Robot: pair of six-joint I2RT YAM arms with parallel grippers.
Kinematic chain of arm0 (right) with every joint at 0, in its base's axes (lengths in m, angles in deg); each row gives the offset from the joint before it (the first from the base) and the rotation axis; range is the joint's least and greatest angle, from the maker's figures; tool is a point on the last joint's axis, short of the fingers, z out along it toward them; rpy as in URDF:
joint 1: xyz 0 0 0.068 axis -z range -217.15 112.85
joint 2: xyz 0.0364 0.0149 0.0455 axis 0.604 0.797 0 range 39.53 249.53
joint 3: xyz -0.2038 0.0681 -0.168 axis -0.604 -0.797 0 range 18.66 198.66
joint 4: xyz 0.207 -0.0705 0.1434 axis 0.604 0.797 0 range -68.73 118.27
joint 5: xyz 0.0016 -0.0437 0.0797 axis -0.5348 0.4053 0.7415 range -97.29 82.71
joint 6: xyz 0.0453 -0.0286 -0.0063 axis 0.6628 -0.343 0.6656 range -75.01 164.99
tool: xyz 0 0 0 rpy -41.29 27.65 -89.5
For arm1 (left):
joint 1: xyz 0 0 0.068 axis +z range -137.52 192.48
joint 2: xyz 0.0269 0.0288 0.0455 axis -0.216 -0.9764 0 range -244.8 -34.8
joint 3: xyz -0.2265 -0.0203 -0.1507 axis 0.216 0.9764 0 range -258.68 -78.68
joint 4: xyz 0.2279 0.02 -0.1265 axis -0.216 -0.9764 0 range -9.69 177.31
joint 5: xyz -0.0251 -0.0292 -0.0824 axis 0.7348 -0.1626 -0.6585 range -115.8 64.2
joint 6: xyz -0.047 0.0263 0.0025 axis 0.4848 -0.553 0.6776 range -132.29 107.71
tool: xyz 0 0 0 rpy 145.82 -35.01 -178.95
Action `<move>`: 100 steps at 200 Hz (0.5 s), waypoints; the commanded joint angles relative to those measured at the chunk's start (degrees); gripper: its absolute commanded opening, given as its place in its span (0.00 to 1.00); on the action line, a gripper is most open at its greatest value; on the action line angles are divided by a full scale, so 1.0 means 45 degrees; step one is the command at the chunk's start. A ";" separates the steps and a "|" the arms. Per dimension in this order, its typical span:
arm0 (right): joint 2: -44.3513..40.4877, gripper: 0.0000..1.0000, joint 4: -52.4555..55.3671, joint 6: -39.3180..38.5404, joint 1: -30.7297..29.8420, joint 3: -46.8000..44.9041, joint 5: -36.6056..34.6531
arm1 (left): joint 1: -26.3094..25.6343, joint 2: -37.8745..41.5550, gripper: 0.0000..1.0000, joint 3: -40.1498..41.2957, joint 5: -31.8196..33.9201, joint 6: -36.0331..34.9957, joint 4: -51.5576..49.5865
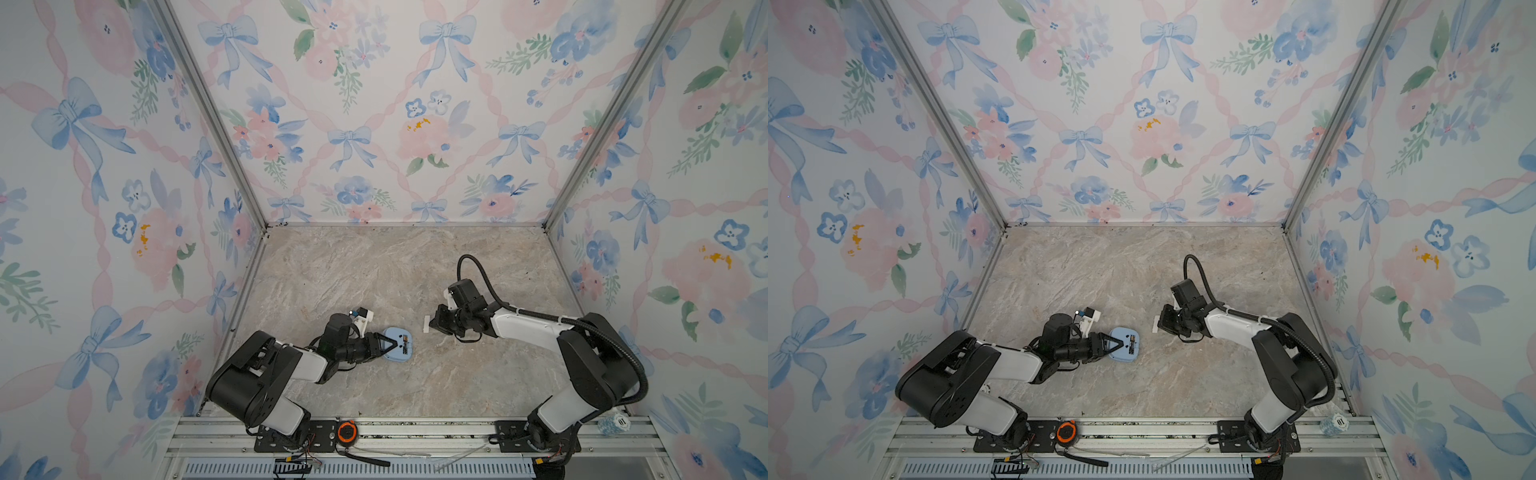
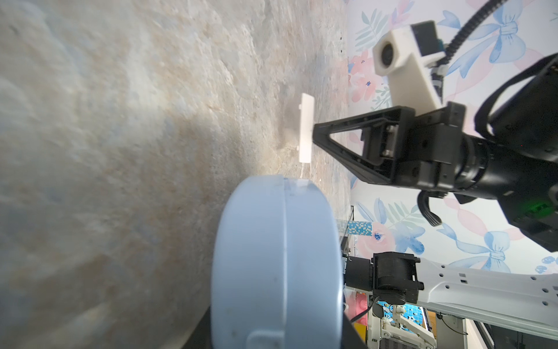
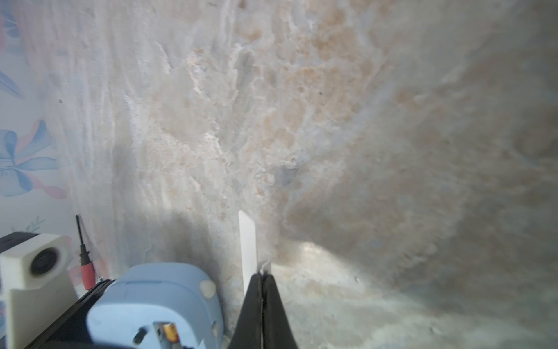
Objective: Insert the battery into the alarm
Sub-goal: Pick up the cover from the center of the board, then install the cover on the alarm.
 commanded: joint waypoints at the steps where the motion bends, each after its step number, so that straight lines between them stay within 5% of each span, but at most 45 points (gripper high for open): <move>1: -0.1409 0.00 0.0385 -0.0414 -0.0269 -0.0405 0.0108 | -0.0132 -0.0220 0.00 0.0171 0.0155 -0.0445 -0.0167; 47: -0.3385 0.00 0.0754 -0.0015 -0.1540 -0.0913 -0.0424 | -0.0203 -0.0256 0.00 0.0097 0.0062 -0.0512 -0.0152; 100: -0.3402 0.00 0.0387 0.0602 -0.2641 -0.0886 -0.0759 | -0.0236 -0.0544 0.00 0.0157 0.0166 -0.0645 -0.0152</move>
